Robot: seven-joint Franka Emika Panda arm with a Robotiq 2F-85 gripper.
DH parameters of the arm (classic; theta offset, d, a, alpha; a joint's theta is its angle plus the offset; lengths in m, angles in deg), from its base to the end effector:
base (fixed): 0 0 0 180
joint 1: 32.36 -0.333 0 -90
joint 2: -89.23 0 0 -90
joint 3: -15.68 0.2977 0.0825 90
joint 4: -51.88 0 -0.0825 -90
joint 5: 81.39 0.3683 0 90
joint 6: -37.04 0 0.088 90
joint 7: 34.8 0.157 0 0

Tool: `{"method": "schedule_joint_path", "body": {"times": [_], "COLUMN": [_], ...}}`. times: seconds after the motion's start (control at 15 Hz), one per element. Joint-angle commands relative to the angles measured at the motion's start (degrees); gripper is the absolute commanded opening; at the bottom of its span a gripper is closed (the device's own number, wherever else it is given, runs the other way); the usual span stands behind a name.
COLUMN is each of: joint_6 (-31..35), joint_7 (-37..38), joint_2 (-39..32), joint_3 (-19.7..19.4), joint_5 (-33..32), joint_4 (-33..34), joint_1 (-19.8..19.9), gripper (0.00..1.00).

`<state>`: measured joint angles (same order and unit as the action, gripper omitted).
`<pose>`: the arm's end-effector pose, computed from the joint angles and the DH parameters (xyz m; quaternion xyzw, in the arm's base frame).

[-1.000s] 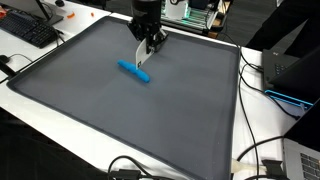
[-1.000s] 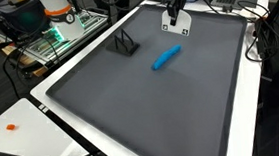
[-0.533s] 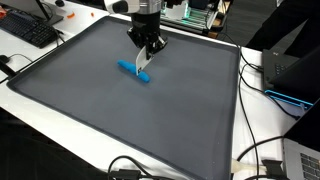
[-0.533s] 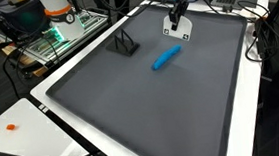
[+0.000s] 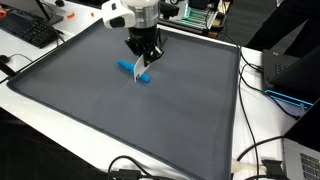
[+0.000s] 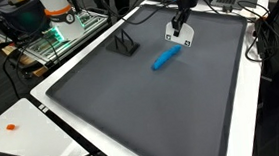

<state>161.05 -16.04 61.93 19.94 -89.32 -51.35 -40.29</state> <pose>0.6023 0.1175 0.2181 0.9976 -0.0185 -0.0435 0.0513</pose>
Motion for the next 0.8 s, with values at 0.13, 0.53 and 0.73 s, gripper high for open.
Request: {"method": "schedule_joint_path", "body": {"times": [0.13,0.53,0.73], "joint_6": [0.1,0.3,1.1], "joint_7": [0.1,0.0,-0.1], "joint_2": [-2.7,-4.3,-5.0], "joint_3": [-1.8,-2.1,-2.3], "joint_5": [0.5,0.4,0.2], "joint_4": [2.3,3.0,2.9], "joint_1": [-1.5,-1.8,-2.1], "gripper": [0.01,0.01,0.01]}}
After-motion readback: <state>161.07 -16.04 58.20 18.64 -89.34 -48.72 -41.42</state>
